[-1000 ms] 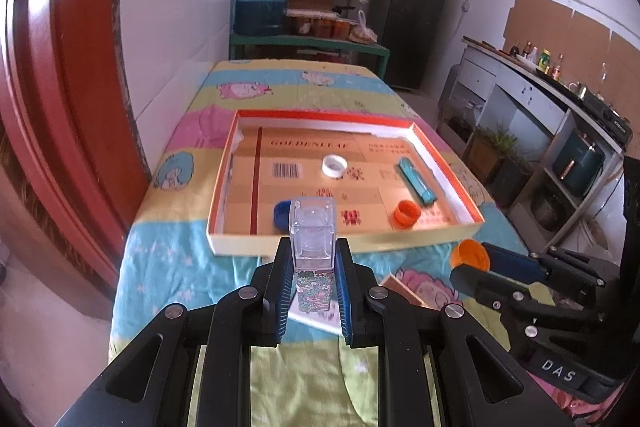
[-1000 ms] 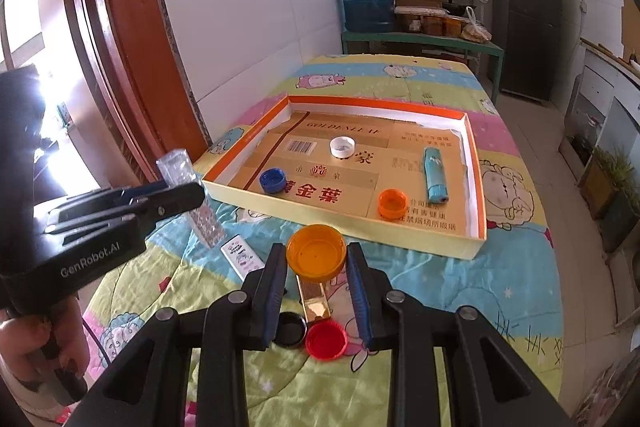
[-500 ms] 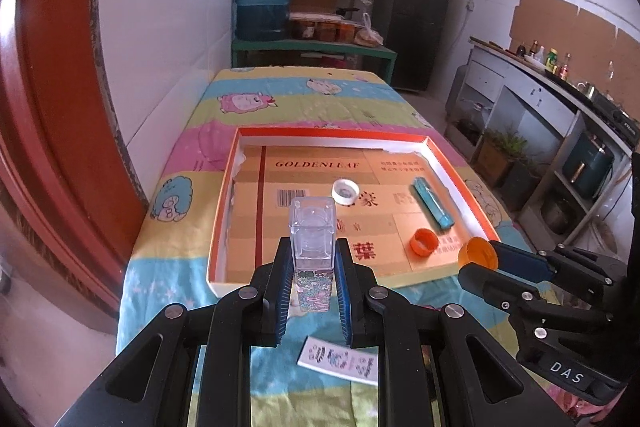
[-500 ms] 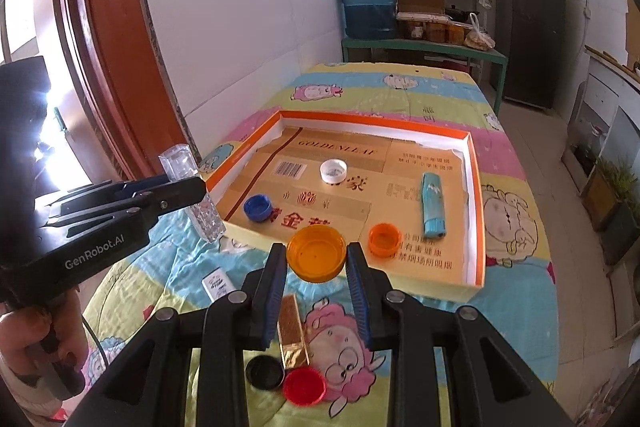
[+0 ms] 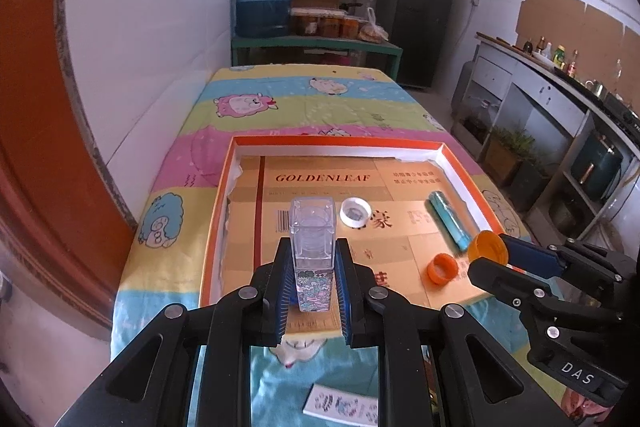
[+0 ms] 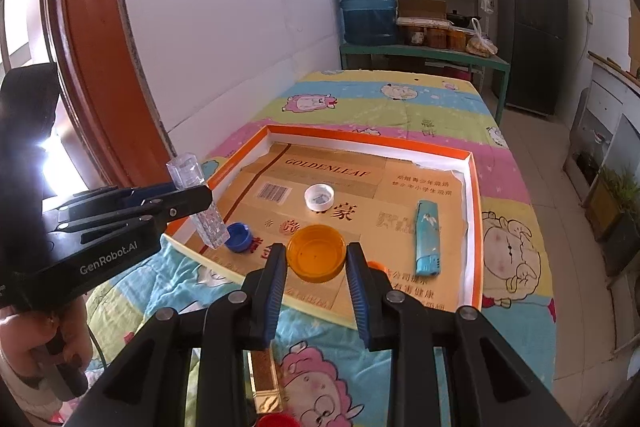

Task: Organize rigid objects
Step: 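Carry the glitter tube over the box with left tool while right tool carries orange cap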

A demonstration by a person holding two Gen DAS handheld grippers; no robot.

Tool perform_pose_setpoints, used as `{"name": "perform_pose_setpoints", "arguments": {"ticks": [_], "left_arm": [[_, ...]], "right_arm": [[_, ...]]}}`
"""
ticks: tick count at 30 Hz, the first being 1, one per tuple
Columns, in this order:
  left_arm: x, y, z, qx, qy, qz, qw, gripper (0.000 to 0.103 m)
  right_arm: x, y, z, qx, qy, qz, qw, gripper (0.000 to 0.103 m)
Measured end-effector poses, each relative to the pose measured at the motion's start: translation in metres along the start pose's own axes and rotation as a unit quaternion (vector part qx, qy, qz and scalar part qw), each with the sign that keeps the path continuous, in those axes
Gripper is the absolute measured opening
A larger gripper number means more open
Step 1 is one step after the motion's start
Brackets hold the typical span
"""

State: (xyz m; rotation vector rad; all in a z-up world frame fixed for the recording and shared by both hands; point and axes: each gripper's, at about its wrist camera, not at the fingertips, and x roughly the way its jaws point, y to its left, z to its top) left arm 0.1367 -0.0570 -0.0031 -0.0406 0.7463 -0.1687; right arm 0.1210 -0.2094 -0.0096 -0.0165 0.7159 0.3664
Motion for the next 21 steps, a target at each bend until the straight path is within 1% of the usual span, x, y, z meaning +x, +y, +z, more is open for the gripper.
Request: {"name": "perform_pose_setpoints", "arguments": {"ticks": [13, 21], "left_arm": [[0.040, 0.015, 0.025, -0.015, 0.019, -0.002, 0.9997, 0.020], [0.065, 0.016, 0.038, -0.012, 0.040, 0.003, 0.9991, 0.020]], "right_arm": [[0.021, -0.020, 0.016, -0.009, 0.008, -0.013, 1.000, 0.031], [0.040, -0.030, 0.031, -0.010, 0.015, -0.008, 1.000, 0.031]]}}
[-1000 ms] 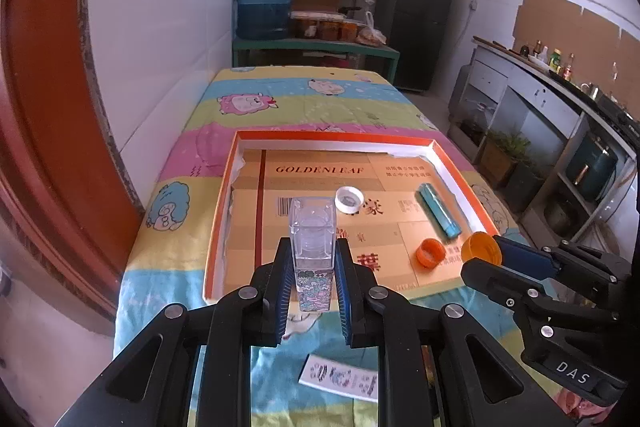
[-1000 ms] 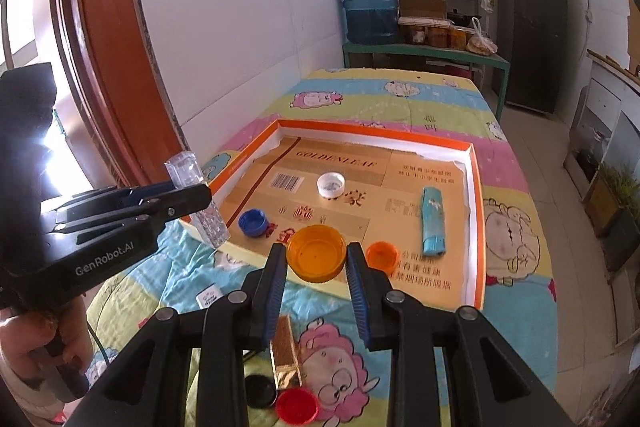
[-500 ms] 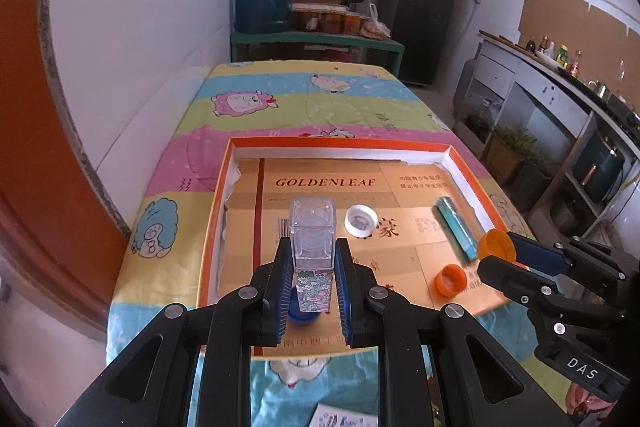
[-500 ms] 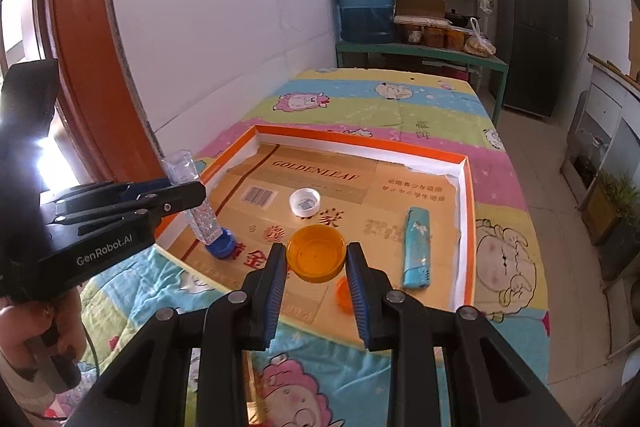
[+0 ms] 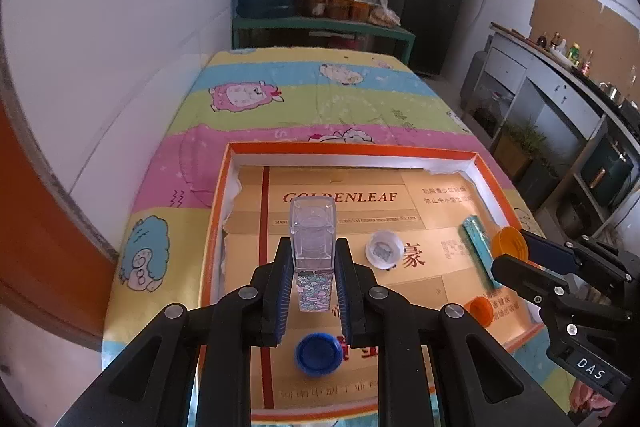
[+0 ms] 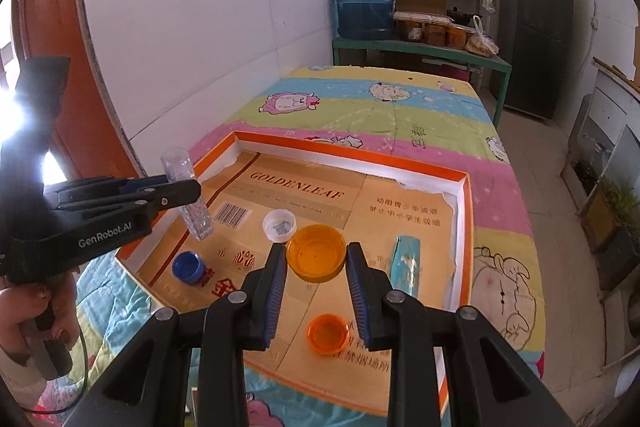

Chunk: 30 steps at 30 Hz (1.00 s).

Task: Organize rigid objects
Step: 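Carry the glitter tube over the box with left tool while right tool carries orange cap, then release the glitter tube into the box while the right tool releases the orange cap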

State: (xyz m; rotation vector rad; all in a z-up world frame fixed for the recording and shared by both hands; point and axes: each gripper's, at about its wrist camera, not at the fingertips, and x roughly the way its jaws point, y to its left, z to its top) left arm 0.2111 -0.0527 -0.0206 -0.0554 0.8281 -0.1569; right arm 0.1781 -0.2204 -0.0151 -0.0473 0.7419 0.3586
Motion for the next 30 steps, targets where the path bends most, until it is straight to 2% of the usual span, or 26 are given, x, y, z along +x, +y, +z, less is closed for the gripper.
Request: {"name": "perform_pose_setpoints", "arguments": {"ticks": [10, 18, 30], "left_arm": [[0.028, -0.002, 0.010, 0.010, 0.028, 0.017, 0.9994, 0.020], [0.060, 0.004, 0.013, -0.005, 0.058, 0.012, 0.9982, 0.020], [0.074, 0.004, 0.012, -0.005, 0.068, 0.016, 0.9975, 0.020]], "right_arm": [[0.028, -0.009, 0.005, 0.016, 0.019, 0.009, 1.000, 0.031], [0.046, -0.014, 0.004, 0.028, 0.033, 0.014, 0.999, 0.031], [0.066, -0.015, 0.004, 0.021, 0.049, 0.015, 0.998, 0.031]]}}
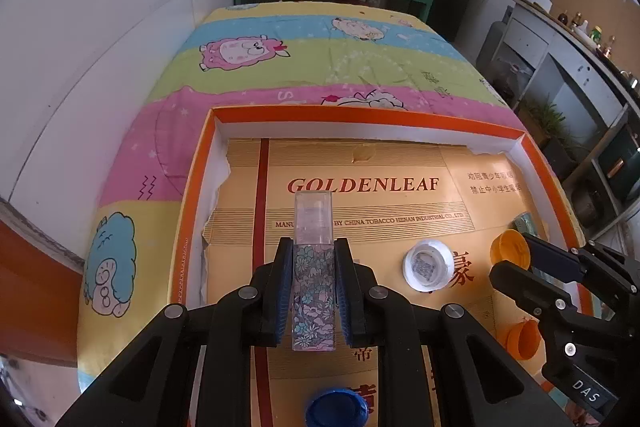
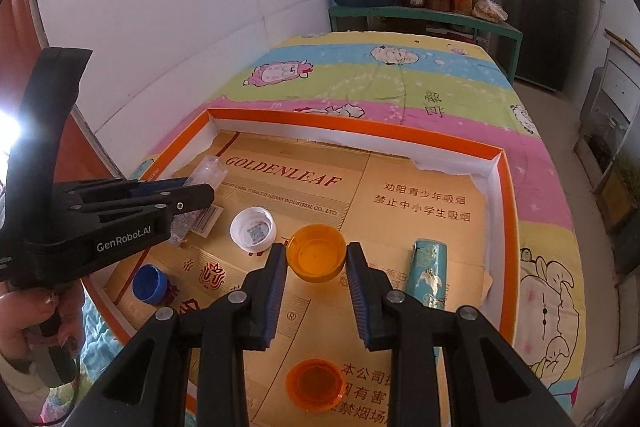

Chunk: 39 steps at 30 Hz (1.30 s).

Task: Organize rigid objects
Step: 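Release the glitter tube into the box while the right tool releases the orange cap, then withdraw both tools from the box toward the remaining items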

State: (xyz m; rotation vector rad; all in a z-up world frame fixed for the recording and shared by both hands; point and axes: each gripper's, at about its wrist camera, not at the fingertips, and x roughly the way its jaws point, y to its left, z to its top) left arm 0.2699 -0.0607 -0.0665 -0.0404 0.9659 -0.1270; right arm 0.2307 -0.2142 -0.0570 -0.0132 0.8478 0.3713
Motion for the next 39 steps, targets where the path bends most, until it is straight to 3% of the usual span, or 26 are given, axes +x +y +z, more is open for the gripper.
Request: {"name": "perform_pose_setpoints", "arguments": {"ticks": [9, 14, 19, 29, 33, 39], "left_arm": [[0.003, 0.006, 0.000, -0.013, -0.001, -0.021, 0.9997, 0.022], [-0.001, 0.010, -0.001, -0.019, -0.008, -0.023, 0.9995, 0.036], [-0.016, 0.010, -0.003, -0.022, -0.027, -0.029, 0.9990, 0.042], [-0.053, 0.013, -0.017, -0.029, -0.059, -0.022, 0.9976, 0.043], [-0.063, 0.013, -0.023, -0.032, -0.065, -0.025, 0.9971, 0.043], [-0.076, 0.011, -0.028, -0.027, -0.073, -0.024, 0.9967, 0.042]], "right_arm": [[0.007, 0.000, -0.001, 0.000, 0.010, -0.002, 1.000, 0.031], [0.014, 0.000, -0.003, 0.000, 0.020, -0.006, 1.000, 0.031], [0.016, 0.001, -0.004, -0.006, 0.022, -0.012, 1.000, 0.031], [0.019, 0.008, -0.007, -0.027, 0.021, -0.036, 0.999, 0.032], [0.017, 0.012, -0.009, -0.029, 0.022, -0.040, 0.999, 0.040], [0.011, 0.014, -0.013, -0.025, 0.021, -0.041, 0.999, 0.040]]}}
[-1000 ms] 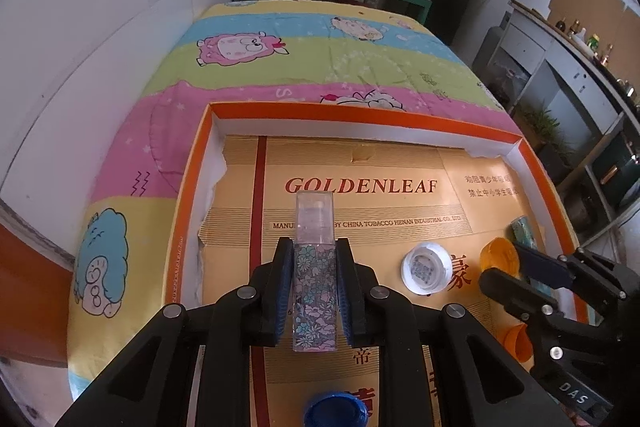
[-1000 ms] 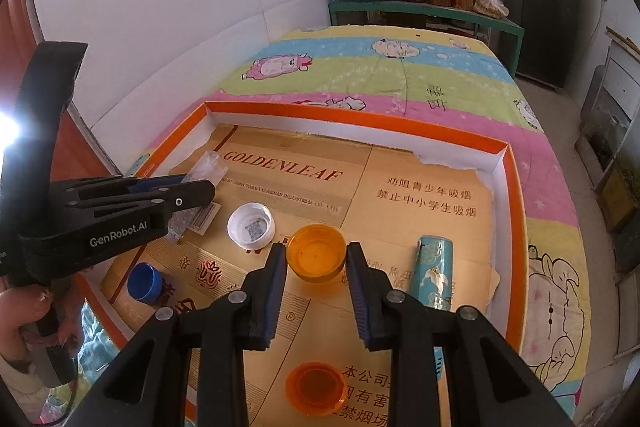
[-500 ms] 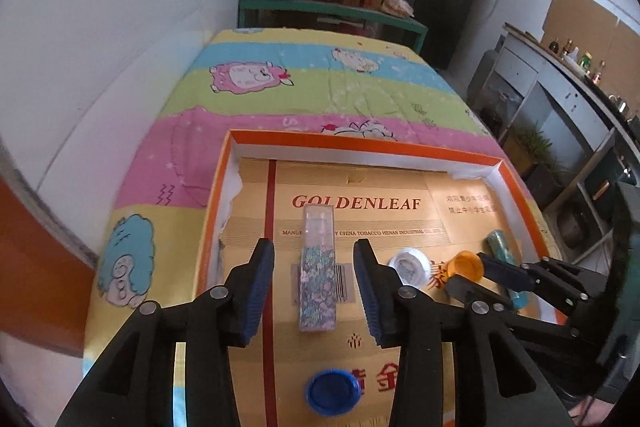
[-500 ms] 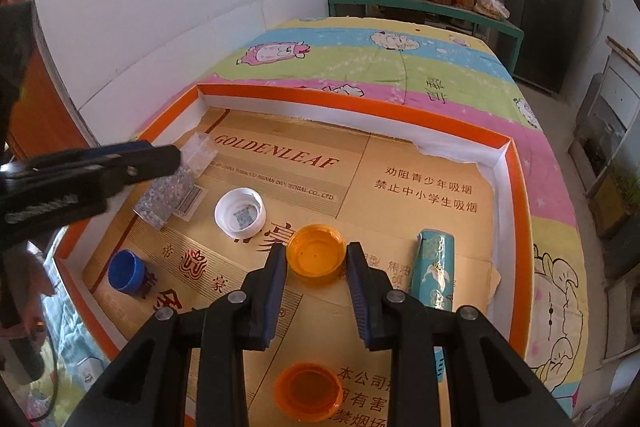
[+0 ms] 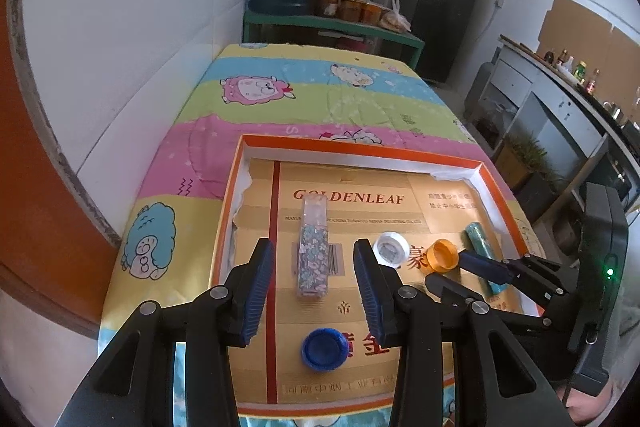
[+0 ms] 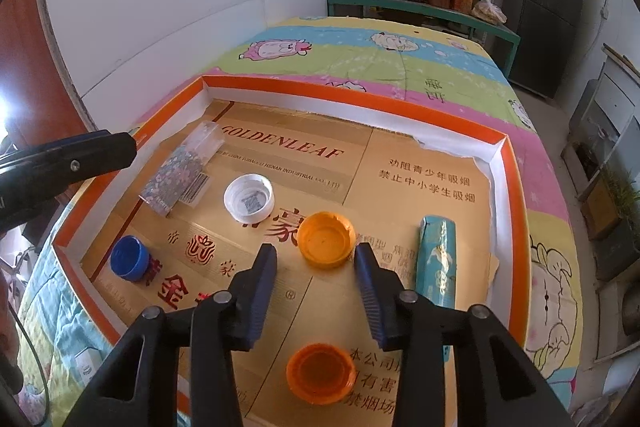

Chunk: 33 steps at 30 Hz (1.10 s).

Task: Organize rigid objects
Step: 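Withdraw both tools from the box toward the remaining items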

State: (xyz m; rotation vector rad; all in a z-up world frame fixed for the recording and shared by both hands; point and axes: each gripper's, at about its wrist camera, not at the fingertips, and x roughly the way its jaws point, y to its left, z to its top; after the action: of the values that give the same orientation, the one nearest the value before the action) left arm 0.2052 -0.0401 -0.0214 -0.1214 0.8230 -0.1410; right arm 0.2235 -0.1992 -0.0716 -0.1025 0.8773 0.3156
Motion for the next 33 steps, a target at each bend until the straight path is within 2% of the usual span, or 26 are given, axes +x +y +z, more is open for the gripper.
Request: {"name": "perform_pose_setpoints", "arguments": {"ticks": [12, 33], "left_arm": [[-0.031, -0.005, -0.011, 0.000, -0.012, -0.004, 0.9999, 0.043], [-0.095, -0.001, -0.050, 0.006, -0.027, 0.000, 0.9996, 0.043]], "right_arm": [[-0.037, 0.003, -0.011, 0.015, -0.022, -0.005, 1.000, 0.040], [-0.095, 0.032, -0.049, 0.024, -0.033, 0.000, 0.999, 0.040]]}}
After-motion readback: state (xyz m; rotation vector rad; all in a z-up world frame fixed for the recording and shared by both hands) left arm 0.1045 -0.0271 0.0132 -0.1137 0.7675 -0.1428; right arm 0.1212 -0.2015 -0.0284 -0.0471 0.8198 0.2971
